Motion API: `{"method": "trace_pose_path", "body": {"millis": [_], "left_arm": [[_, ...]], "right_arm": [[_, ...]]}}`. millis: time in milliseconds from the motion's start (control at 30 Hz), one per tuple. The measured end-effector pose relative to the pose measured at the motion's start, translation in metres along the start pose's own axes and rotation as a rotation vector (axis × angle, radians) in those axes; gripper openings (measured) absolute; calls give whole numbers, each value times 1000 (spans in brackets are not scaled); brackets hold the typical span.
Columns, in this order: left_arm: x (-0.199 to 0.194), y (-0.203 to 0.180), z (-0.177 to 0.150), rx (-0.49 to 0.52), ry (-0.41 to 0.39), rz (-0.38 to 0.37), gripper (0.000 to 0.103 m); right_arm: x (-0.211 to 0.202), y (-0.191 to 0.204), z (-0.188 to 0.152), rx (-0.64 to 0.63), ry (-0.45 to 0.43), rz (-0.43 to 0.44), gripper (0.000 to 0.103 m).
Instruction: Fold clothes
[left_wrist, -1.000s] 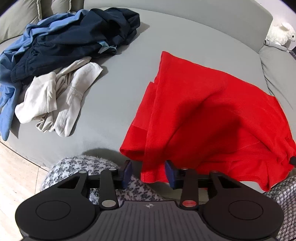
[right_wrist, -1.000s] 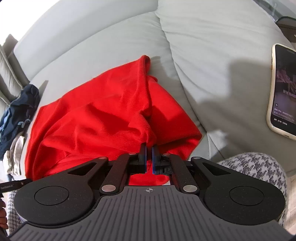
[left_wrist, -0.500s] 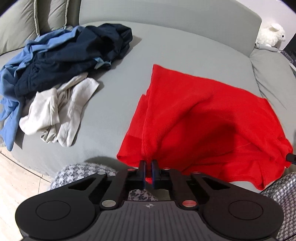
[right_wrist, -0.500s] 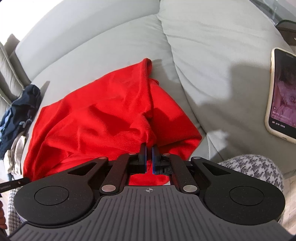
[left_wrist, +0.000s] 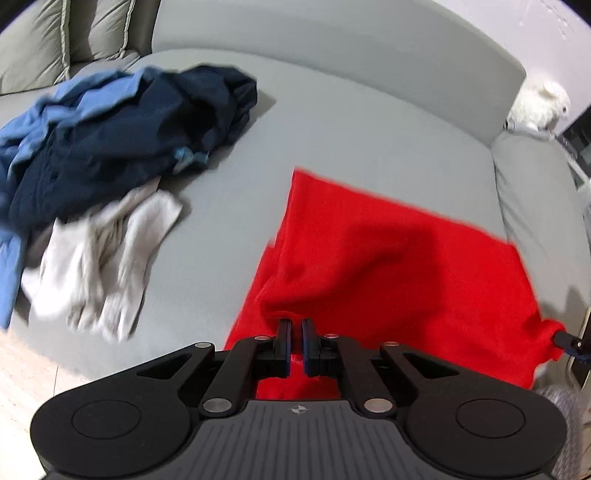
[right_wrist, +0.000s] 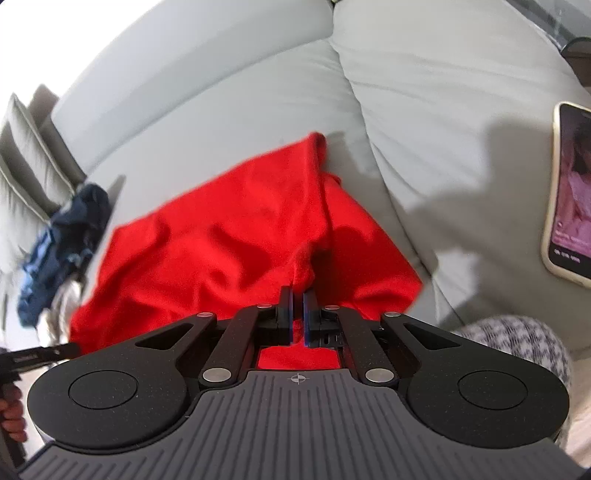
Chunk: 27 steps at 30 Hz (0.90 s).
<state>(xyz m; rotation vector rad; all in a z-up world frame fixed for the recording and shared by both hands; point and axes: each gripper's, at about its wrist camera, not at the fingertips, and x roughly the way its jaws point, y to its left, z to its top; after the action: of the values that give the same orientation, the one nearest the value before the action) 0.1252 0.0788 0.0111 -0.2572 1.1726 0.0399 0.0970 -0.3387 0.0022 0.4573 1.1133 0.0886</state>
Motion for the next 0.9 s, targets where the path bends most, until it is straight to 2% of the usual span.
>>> {"method": "trace_pose_path", "body": {"millis": [233,300,367,500,533,700,800,900], "left_arm": [[10,-24,108,-50,-43,0,4],[15,-32,152,-78,-62,-4,4],[20,-37,183,-94,-79,-7,4],[33,-40,225,-131,-105,-19,4],[36,-40,232,-133,-113,-22,4],[48,-35,244,-124,-149,-53,4],[46,-29,232,-122,-143,-77,4],[40,-21,217,-128,-123,-86,4]], "right_arm": [[12,34,91,54,-59,34,4],[15,45,119,54,-81,31,4],[18,57,148,51,-105,27,4],[29,79,206,32,-147,7,4],[35,85,225,30,-160,-3,4],[48,89,255,22,-180,-23,4],[53,87,258,9,-174,-32,4],[48,79,244,6,-159,-23,4]]}}
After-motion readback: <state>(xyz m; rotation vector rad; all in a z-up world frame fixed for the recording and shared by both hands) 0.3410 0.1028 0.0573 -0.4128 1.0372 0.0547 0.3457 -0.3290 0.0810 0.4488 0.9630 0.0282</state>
